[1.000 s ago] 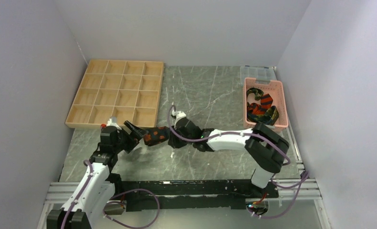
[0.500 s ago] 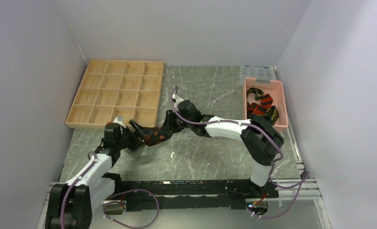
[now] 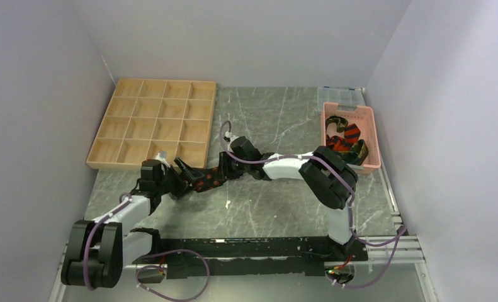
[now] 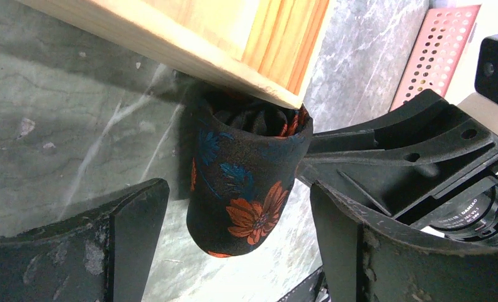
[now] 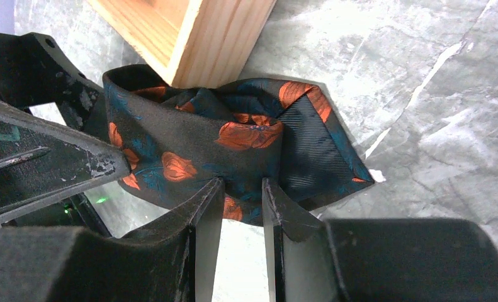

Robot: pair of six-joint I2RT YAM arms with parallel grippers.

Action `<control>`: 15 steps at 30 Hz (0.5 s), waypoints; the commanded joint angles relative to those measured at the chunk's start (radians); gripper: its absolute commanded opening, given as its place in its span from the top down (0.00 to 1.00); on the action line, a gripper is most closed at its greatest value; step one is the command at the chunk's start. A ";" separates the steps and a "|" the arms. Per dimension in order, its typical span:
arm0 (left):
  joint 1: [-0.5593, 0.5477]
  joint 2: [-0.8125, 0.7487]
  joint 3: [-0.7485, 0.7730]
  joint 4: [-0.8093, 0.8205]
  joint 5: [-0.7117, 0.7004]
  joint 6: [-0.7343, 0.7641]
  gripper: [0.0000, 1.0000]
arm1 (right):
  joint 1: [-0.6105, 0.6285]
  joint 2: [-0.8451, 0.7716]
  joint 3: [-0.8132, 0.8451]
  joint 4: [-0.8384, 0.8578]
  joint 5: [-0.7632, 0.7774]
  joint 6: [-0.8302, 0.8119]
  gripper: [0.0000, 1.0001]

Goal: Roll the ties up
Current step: Roll the tie at the center of the board.

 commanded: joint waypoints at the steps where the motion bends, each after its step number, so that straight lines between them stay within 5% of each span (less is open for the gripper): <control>1: 0.002 0.025 0.037 0.003 0.006 0.065 0.11 | -0.005 0.003 0.004 0.036 0.018 -0.003 0.67; 15: -0.007 0.208 0.067 0.158 0.109 0.066 0.26 | -0.021 0.049 -0.027 0.071 0.008 0.010 0.68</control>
